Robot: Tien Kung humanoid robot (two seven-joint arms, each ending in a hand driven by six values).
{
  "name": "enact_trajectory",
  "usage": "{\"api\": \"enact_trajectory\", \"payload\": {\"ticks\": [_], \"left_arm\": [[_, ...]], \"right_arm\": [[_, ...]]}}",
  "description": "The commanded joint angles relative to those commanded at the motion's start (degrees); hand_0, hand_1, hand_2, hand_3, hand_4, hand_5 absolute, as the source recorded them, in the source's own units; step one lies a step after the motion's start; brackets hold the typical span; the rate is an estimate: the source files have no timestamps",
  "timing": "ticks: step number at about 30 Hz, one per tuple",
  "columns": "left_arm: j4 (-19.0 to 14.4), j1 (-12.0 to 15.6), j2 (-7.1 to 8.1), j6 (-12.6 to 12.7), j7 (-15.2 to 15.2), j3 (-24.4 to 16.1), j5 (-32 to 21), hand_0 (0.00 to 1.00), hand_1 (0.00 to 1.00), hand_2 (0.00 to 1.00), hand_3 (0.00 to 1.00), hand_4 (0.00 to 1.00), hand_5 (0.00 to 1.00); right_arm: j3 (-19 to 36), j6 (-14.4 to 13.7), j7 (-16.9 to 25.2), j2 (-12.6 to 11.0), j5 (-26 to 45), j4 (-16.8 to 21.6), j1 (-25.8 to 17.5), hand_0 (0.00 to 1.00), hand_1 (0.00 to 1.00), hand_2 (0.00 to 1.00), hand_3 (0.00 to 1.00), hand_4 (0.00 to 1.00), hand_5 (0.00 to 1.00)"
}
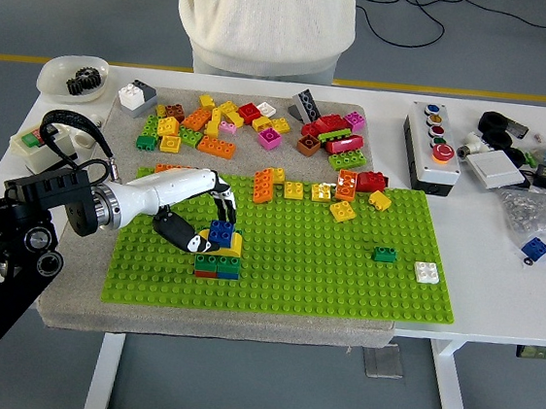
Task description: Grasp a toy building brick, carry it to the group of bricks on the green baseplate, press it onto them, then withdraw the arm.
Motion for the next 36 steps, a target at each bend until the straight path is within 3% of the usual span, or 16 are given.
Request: {"api": "enact_trajectory", "payload": {"ticks": [36], "left_arm": [[1.4, -0.2, -0.39, 0.0, 0.1, -0.3, -0.2, 0.998, 0.695, 0.501, 0.537, 0.816, 0.002]], "right_arm": [[0.1, -0.2, 0.0, -0.1, 0.0, 0.0, 0.1, 0.749, 0.653, 0.729, 0.634, 0.896, 0.478]]}}
